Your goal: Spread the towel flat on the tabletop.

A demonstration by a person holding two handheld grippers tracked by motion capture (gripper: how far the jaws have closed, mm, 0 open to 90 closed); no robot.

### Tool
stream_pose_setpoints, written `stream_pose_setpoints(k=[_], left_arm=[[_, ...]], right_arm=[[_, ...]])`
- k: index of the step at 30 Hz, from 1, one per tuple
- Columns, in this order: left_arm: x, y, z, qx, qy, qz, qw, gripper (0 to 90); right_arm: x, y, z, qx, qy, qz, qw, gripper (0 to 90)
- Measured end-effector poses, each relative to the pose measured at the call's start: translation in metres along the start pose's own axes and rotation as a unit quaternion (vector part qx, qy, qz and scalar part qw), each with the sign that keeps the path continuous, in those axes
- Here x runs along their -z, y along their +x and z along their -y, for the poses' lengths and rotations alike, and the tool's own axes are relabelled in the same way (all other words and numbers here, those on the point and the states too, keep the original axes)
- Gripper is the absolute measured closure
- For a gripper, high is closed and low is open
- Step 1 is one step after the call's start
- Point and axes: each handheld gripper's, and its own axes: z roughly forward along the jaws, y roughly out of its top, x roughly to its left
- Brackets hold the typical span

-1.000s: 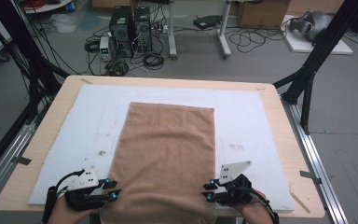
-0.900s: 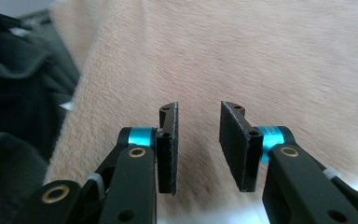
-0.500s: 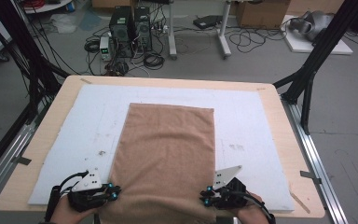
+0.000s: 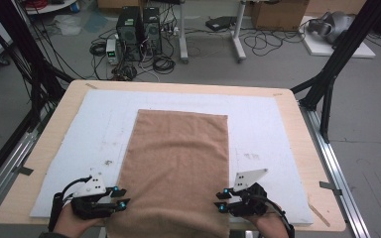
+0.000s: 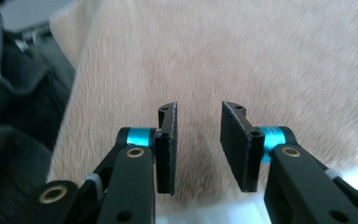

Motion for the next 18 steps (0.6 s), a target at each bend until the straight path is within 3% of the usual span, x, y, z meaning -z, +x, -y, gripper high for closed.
stream_pose_setpoints(k=[8,11,18], left_arm=[[0.001,0.007,-0.017,0.005,-0.022,-0.014,0.9997,48.8],[-0.001,0.01,-0.022,0.007,-0.019,-0.02,0.9996,45.4],[-0.002,0.016,-0.035,0.007,-0.02,-0.037,0.9991,36.6]], right_arm=[[0.001,-0.015,-0.018,-0.013,-0.016,0.034,0.9992,44.4],[0.001,-0.02,-0.025,-0.017,-0.023,0.04,0.9988,37.5],[0.003,-0.023,-0.036,-0.014,-0.035,0.053,0.9979,31.0]])
